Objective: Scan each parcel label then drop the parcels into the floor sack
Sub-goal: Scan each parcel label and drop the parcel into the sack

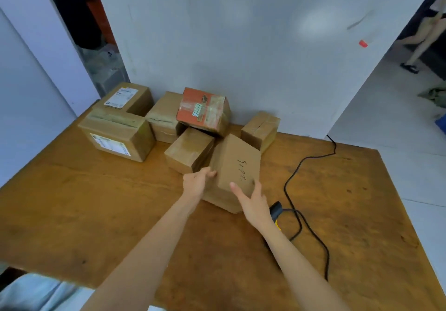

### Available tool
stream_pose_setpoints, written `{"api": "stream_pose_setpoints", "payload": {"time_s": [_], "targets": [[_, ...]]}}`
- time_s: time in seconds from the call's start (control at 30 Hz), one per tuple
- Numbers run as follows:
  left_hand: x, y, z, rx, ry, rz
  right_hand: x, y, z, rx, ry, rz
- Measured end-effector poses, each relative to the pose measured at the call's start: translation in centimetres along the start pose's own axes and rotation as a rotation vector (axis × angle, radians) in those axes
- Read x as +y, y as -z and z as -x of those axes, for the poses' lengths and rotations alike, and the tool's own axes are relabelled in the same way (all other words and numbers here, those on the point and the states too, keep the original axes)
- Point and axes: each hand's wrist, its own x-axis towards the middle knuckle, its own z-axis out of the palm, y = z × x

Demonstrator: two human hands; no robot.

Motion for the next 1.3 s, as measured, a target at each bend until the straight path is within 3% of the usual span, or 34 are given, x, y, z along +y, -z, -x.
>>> {"api": "stream_pose_setpoints", "payload": {"time_s": [0.17,0.27,0.37,0.5,0.63,0.7,0.8,0.93,1.03,1.2,1.3], "targets": [[-0.8,-1.2,3.5,-0.101,-0.037,0.013,0.7,-0.6,0.4,-0.094,-0.194,-0.284],[-1.2,-0.5,4.5,0.032,-0.106,0.070,1.0,0.0,0.5,-0.154,-0.354,-0.533],[-1.5,1.2,4.6,0.158,-0.067,0.328,2.1,1.5,0.8,-0.412,-0.496,-0.866],[-2.5,2.1,4.6,0.321,0.025,0.303,3.8,2.1,1.6,-0.693,-0.524,-1.105],[-3.2,3.1,5.5,0.043,0.202,0.532,4.6,1.5,2.4,-0.974,-0.495,-1.219],[-3.5,3.2,5.6,-0.097,0.192,0.620,5.0,1.2,2.7,-1.102,-0.452,-1.230],[-3.9,2.8,5.3,-0.160,0.149,0.670,5.4,0.9,3.0,-1.174,-0.398,-1.194],[-4.1,2.6,5.0,-0.156,0.141,0.623,5.3,1.2,3.6,-1.037,-0.411,-1.057],[-4.7,3.5,4.4,-0.038,0.113,0.555,5.0,1.8,3.5,-0.713,-0.422,-0.767],[-5.7,4.9,3.7,0.101,0.080,0.573,5.5,4.4,3.1,-0.149,-0.156,-0.340],[-6.2,4.8,3.7,0.090,0.072,0.544,7.0,5.6,2.9,0.170,-0.012,0.099]]}}
